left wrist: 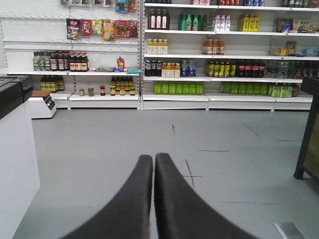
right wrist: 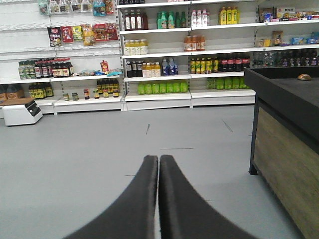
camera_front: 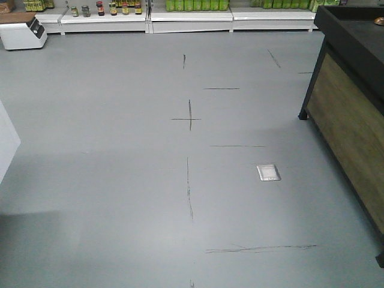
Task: Pick three apples into basket with both arms
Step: 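Drive the base forward across the floor toward the fruit tables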
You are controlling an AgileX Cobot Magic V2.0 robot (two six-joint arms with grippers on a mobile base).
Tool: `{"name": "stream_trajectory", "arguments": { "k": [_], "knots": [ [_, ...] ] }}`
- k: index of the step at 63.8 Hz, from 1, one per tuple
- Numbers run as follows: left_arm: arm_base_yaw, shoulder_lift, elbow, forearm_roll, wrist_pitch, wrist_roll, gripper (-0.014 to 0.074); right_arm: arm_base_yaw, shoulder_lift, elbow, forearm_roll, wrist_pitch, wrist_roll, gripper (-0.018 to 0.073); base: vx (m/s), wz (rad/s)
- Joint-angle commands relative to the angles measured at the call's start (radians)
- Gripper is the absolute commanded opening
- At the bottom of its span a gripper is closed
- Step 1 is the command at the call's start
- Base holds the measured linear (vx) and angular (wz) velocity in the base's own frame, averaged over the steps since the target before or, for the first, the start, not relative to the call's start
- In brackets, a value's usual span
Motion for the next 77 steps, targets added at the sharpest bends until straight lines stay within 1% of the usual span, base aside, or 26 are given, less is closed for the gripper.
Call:
{"name": "stream_trajectory", "arguments": {
  "k": [1,77],
  "knots": [
    [0.002,-0.015,0.022,-0.010,-0.076,-0.009,-0.0006,-0.008,-0.011,0.014,-0.006,-0.079,0.002,-0.0009,0.00,0.00],
    [0.002,-0.015,0.022,-0.010,-0.076,-0.009,-0.0006,-0.008,-0.011,0.014,-0.006,-0.081,0.002,-0.0009,0.00,0.00]
  ]
}}
